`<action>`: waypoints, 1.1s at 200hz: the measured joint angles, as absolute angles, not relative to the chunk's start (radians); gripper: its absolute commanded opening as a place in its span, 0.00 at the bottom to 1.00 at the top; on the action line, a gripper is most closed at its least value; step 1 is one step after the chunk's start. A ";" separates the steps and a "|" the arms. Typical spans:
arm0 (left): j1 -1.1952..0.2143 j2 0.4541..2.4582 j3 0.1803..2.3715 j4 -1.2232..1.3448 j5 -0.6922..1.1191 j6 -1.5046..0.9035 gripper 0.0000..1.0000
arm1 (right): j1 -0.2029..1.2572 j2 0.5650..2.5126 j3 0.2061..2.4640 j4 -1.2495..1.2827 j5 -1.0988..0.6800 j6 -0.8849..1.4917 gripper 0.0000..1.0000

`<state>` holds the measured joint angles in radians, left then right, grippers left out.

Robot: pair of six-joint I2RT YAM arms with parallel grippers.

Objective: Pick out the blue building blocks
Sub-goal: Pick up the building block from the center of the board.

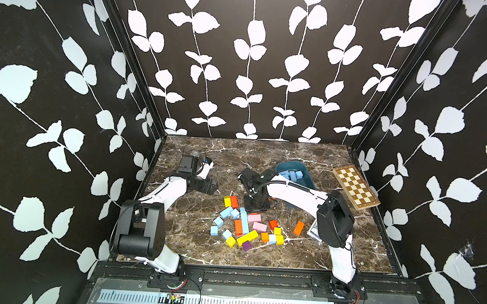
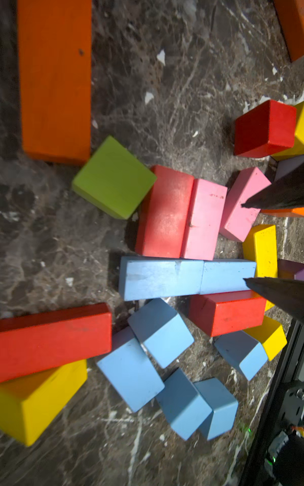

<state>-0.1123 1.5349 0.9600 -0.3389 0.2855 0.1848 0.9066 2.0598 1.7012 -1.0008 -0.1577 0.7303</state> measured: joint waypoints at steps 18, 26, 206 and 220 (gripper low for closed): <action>-0.112 1.535 0.960 -0.339 0.287 0.183 0.90 | 0.925 2.071 1.701 -1.019 -0.162 0.716 0.41; -0.112 1.535 0.960 -0.339 0.288 0.182 0.90 | 0.931 2.074 1.701 -1.023 -0.162 0.709 0.41; -0.110 1.535 0.960 -0.330 0.317 0.164 0.90 | 0.967 2.208 1.802 -1.048 -0.200 0.579 0.49; -0.110 1.535 0.960 -0.329 0.317 0.164 0.90 | 0.970 2.211 1.803 -1.055 -0.207 0.572 0.49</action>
<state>-0.1104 1.5349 0.9600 -0.3294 0.3172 0.1638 0.9703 2.2108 1.8027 -1.0546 -0.2070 0.5716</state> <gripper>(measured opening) 0.900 0.491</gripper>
